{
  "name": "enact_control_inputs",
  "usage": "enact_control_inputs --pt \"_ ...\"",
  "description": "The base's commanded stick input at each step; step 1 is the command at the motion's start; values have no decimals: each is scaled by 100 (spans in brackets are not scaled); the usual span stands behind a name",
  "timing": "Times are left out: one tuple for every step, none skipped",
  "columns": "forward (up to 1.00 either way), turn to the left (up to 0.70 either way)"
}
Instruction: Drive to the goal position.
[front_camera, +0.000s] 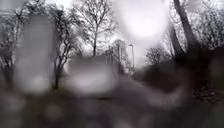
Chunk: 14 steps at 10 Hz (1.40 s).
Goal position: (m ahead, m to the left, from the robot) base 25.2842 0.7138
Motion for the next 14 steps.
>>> enact_control_inputs --pt "85 0" --pt "85 0" --pt "85 0" --pt "85 0" --pt "85 0" --pt "85 0" --pt "85 0" --pt "85 0" --pt "85 0" --pt "85 0" --pt "85 0" --pt "85 0" --pt "85 0" --pt "85 0"
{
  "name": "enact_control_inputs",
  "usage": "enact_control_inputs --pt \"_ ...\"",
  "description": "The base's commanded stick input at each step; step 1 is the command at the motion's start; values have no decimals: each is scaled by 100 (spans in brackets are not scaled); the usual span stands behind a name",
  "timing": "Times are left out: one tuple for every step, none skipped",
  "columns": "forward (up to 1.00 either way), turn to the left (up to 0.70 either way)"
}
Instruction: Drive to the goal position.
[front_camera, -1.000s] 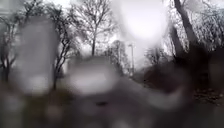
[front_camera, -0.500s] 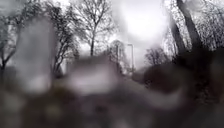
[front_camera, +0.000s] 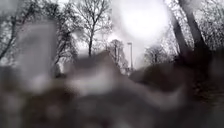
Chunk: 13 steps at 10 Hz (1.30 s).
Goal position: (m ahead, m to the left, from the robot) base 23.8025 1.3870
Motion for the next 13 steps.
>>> enact_control_inputs --pt "85 0" --pt "85 0" --pt "85 0" --pt "85 0" --pt "85 0" --pt "85 0" --pt "85 0" --pt "85 0" --pt "85 0" --pt "85 0" --pt "85 0" --pt "85 0" --pt "85 0"
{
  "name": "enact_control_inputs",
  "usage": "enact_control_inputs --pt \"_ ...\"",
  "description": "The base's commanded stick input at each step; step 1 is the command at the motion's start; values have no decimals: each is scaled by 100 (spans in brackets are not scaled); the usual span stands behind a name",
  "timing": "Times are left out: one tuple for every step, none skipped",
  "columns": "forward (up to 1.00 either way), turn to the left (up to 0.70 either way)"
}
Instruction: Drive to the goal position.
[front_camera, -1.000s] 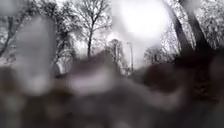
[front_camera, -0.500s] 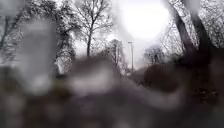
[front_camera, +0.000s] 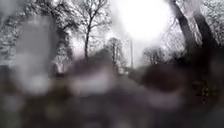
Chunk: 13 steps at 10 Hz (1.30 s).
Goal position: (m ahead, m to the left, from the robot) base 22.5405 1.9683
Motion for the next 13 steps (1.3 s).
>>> enact_control_inputs --pt "85 0" --pt "85 0" --pt "85 0" --pt "85 0" --pt "85 0" --pt "85 0" --pt "85 0" --pt "85 0" --pt "85 0" --pt "85 0" --pt "85 0" --pt "85 0" --pt "85 0"
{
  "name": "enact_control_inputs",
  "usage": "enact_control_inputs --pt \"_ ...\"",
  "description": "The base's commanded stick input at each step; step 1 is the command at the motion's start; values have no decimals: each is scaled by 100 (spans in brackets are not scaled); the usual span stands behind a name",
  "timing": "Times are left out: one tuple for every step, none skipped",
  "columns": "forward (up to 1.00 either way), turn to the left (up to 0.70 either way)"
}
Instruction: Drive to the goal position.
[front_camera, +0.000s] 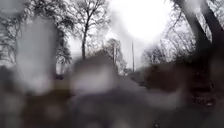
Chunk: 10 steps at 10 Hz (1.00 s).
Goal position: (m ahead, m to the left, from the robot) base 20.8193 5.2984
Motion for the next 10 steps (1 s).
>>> enact_control_inputs --pt "85 0" --pt "85 0" --pt "85 0" --pt "85 0" --pt "85 0" --pt "85 0" --pt "85 0" --pt "85 0" --pt "85 0" --pt "85 0"
